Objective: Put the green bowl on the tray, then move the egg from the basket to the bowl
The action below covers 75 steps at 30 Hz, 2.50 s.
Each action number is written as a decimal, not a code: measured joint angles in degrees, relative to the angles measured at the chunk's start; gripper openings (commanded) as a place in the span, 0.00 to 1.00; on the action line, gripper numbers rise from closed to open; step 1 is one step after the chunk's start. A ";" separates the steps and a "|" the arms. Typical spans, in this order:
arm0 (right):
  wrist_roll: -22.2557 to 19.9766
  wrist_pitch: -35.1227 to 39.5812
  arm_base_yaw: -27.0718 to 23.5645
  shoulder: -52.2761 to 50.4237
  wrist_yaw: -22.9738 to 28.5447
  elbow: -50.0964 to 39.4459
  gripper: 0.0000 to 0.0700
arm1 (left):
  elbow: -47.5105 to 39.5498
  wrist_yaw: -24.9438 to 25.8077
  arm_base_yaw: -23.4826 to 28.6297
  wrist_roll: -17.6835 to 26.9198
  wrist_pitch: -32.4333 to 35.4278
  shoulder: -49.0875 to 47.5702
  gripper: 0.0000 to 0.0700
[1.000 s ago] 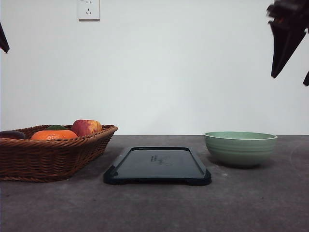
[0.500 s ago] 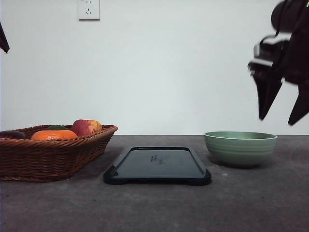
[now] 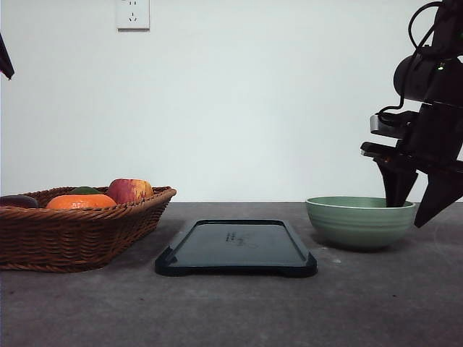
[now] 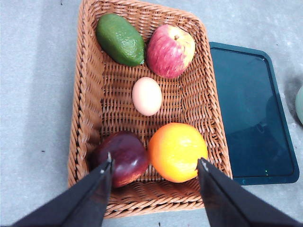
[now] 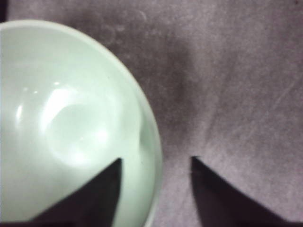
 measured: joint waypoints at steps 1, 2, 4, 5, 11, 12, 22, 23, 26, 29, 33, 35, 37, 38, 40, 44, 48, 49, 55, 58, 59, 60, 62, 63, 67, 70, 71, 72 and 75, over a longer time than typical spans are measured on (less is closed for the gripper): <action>0.00 0.00 -0.05 0.00 0.00 0.01 0.15 | 0.00 0.00 0.00 0.00 0.00 0.00 0.50; 0.00 -0.03 -0.10 0.00 0.00 0.02 0.12 | 0.00 0.00 0.00 0.00 -0.01 0.00 0.50; 0.00 -0.20 -0.16 0.00 -0.01 0.02 0.04 | 0.00 0.00 0.00 0.00 -0.01 0.00 0.50; 0.00 -0.40 -0.18 0.00 -0.02 0.02 0.02 | 0.00 0.00 0.00 0.00 -0.01 0.00 0.50; 0.04 -5.56 -0.20 0.00 -0.02 2.51 0.01 | 0.00 0.00 0.00 0.00 -0.01 0.00 0.50; 0.03 -6.99 -0.20 0.00 0.03 3.51 0.01 | 0.00 0.00 0.00 0.00 -0.03 0.00 0.50; -0.09 -24.57 1.32 0.00 0.00 20.43 0.01 | 0.00 0.00 0.00 0.00 -0.01 0.00 0.50; -0.16 -26.32 1.91 0.00 0.00 22.29 0.01 | 0.00 0.00 0.00 0.00 -0.01 0.00 0.50; -0.20 -28.93 3.95 0.00 0.00 26.79 0.01 | 0.00 0.00 0.00 0.00 -0.01 0.00 0.50; -0.20 -29.45 6.57 0.00 0.00 30.59 0.01 | 0.00 0.00 0.00 0.00 -0.01 0.00 0.50; -0.20 -29.00 10.90 0.18 0.00 34.37 0.01 | 0.00 0.01 0.00 0.00 -0.01 0.00 0.50; -0.20 -28.79 13.30 0.98 -0.02 36.43 0.01 | 0.00 0.00 0.00 0.00 -0.01 0.00 0.50; -0.20 -28.33 15.32 2.49 0.00 38.33 0.01 | 0.00 0.00 0.00 0.00 -0.01 0.00 0.50; -0.20 -27.94 16.28 3.47 0.00 39.18 0.01 | 0.00 0.00 0.00 0.00 -0.01 0.00 0.50; -0.17 -27.34 17.98 5.57 0.00 40.52 0.01 | 0.00 0.00 0.00 0.00 -0.02 0.00 0.50; 0.16 -25.30 20.38 9.47 0.58 41.52 0.01 | 0.00 0.00 0.00 0.00 -0.03 0.00 0.50; 0.26 -24.16 21.34 12.58 2.51 41.61 0.01 | 0.00 0.01 0.00 0.00 -0.07 0.00 0.50; 0.27 -24.12 21.45 13.28 2.85 41.62 0.01 | 0.00 0.02 0.00 0.00 -0.08 0.00 0.50; 0.28 -23.59 21.52 17.56 3.00 41.66 0.01 | 0.00 0.00 0.00 0.02 -0.08 0.00 0.50; 0.28 -23.24 21.45 19.08 3.02 41.66 0.01 | 0.00 0.00 0.00 0.00 -0.08 0.00 0.50; 0.28 -23.23 21.44 19.53 3.02 41.66 0.01 | 0.00 0.00 0.00 0.00 -0.08 0.00 0.50; 0.28 -23.20 21.45 20.05 3.01 41.66 0.01 | 0.00 0.00 0.00 0.00 -0.08 0.00 0.50; 0.28 -23.20 21.46 21.09 2.99 41.66 0.01 | 0.00 0.00 0.00 0.00 -0.08 0.00 0.50; 0.28 -23.19 21.46 21.54 2.98 41.66 0.01 | 0.00 0.00 0.00 0.00 -0.08 0.00 0.50; 0.28 -23.19 21.46 23.04 2.99 41.66 0.01 | 0.00 0.00 0.00 0.00 -0.13 0.00 0.50; 0.28 -23.18 21.46 23.89 2.99 41.66 0.01 | 0.00 0.00 0.00 0.00 -0.15 0.00 0.50; 0.28 -23.16 21.46 24.06 2.99 41.66 0.01 | 0.00 0.00 0.00 0.00 -0.16 0.00 0.50; 0.28 -23.16 21.46 24.16 2.99 41.66 0.01 | 0.00 0.00 0.00 0.00 -0.18 0.00 0.50; 0.28 -23.15 21.46 24.22 2.99 41.66 0.07 | 0.00 0.00 0.00 0.00 -0.27 0.00 0.50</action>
